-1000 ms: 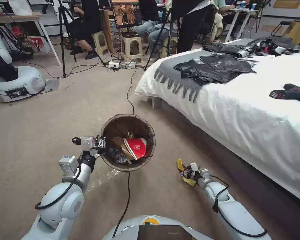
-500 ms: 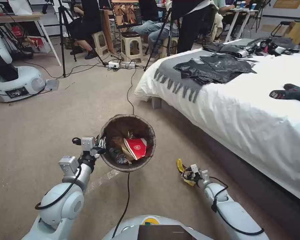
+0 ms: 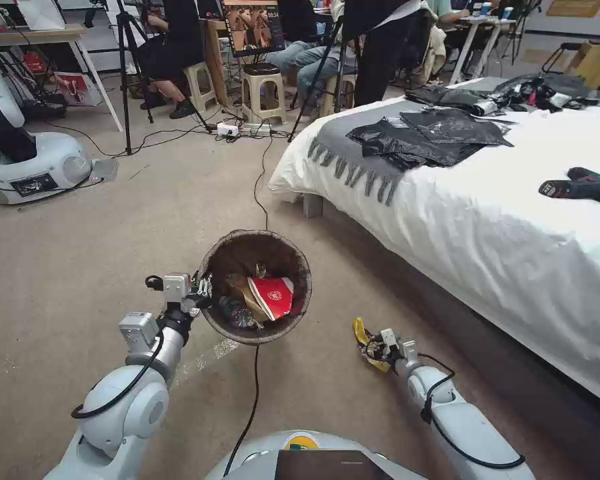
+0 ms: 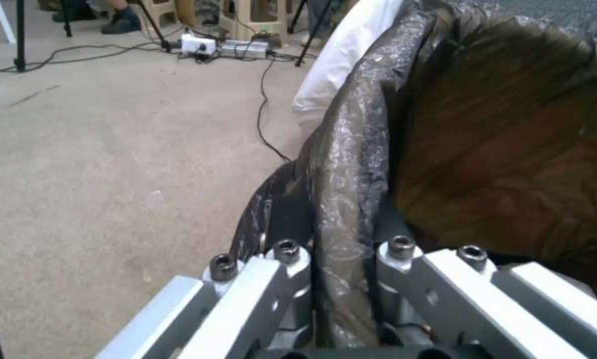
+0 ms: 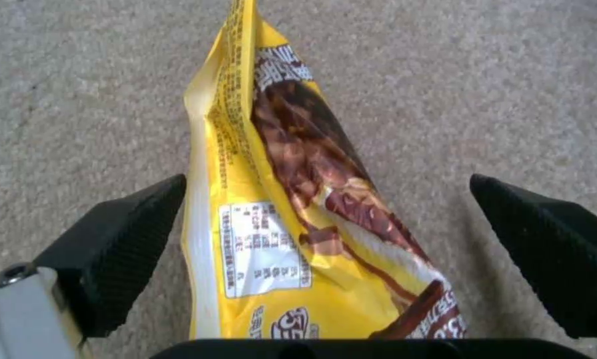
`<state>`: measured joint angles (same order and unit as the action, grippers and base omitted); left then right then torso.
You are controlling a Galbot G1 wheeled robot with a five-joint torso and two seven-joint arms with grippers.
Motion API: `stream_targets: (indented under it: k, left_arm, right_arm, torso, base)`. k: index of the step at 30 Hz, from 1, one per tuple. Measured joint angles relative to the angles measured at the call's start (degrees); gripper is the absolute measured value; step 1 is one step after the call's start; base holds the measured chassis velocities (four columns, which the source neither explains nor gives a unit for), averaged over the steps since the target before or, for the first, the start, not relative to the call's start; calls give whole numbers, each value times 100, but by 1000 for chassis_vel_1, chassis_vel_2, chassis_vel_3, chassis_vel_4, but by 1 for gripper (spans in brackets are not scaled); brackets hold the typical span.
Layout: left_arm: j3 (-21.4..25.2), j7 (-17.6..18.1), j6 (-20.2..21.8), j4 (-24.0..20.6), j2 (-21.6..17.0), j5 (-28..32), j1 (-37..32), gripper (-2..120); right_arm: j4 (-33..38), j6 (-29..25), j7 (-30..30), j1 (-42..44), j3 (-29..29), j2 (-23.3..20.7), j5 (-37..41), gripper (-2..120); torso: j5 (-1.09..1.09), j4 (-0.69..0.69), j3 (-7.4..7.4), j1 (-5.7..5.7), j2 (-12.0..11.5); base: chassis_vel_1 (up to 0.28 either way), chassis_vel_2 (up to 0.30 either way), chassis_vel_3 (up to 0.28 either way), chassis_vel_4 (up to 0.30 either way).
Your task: Pick up the trash bin, then pick up the garbage from the floor and place it into the trash bin.
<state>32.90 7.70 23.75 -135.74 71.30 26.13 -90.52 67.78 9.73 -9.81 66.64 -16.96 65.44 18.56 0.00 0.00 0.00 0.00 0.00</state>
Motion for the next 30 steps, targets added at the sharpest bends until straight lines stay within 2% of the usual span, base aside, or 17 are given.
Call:
stream_targets:
  k: [5,8,10,13,14,18,19,23,24,28,29,30]
  left_arm:
    - [-16,-8,-8,0,1,-5,-5,7]
    - [-20,-9,-12,-1,8,-8,-2,7]
    - [-20,-10,-13,-1,10,-9,-3,7]
    - [-20,-12,-19,-2,16,-14,-13,7]
    - [-20,-12,-19,-2,16,-14,-13,7]
    - [-18,-12,-26,-14,16,-16,-16,7]
    - [-18,-12,-26,-14,16,-16,-16,7]
    - [-3,-12,-27,-14,11,-16,-14,7]
    - [-3,-12,-27,-14,11,-16,-14,7]
    - [0,-11,-30,-14,10,-13,-5,7]
    - [0,-11,-30,-14,10,-13,-5,7]
    - [0,-11,-30,-13,10,-12,-3,7]
  right_arm:
    - [-34,-18,25,14,-4,38,-50,94]
    - [-33,-19,23,34,-10,52,-57,81]
    - [-32,-19,18,36,-14,55,-58,77]
    - [-33,-24,-46,52,-29,56,-74,62]
    - [-33,-24,-46,52,-29,56,-74,62]
    - [-2,-37,-69,73,-32,58,-80,44]
    - [-2,-37,-69,73,-32,58,-80,44]
    - [38,-49,-72,70,-28,60,-80,26]
    - [38,-49,-72,70,-28,60,-80,26]
    - [286,-71,-40,142,-93,13,-29,8]
    - [286,-71,-40,142,-93,13,-29,8]
    - [417,-71,-1,197,-128,-13,20,3]
  torso:
    - [0,0,0,0,0]
    - [0,0,0,0,0]
    - [0,0,0,0,0]
    - [-1,0,0,0,0]
    - [-1,0,0,0,0]
    - [-2,-1,0,0,0]
    - [-2,-1,0,0,0]
    - [1,1,0,0,0]
    - [1,1,0,0,0]
    - [2,1,0,0,0]
    - [2,1,0,0,0]
    - [1,1,0,0,0]
  base:
    - [0,0,0,0]
    - [0,0,0,0]
    - [0,0,0,0]
    - [0,0,0,0]
    - [0,0,0,0]
    - [0,0,0,0]
    - [0,0,0,0]
    - [0,0,0,0]
    - [0,0,0,0]
    - [0,0,0,0]
    - [0,0,0,0]
    - [0,0,0,0]
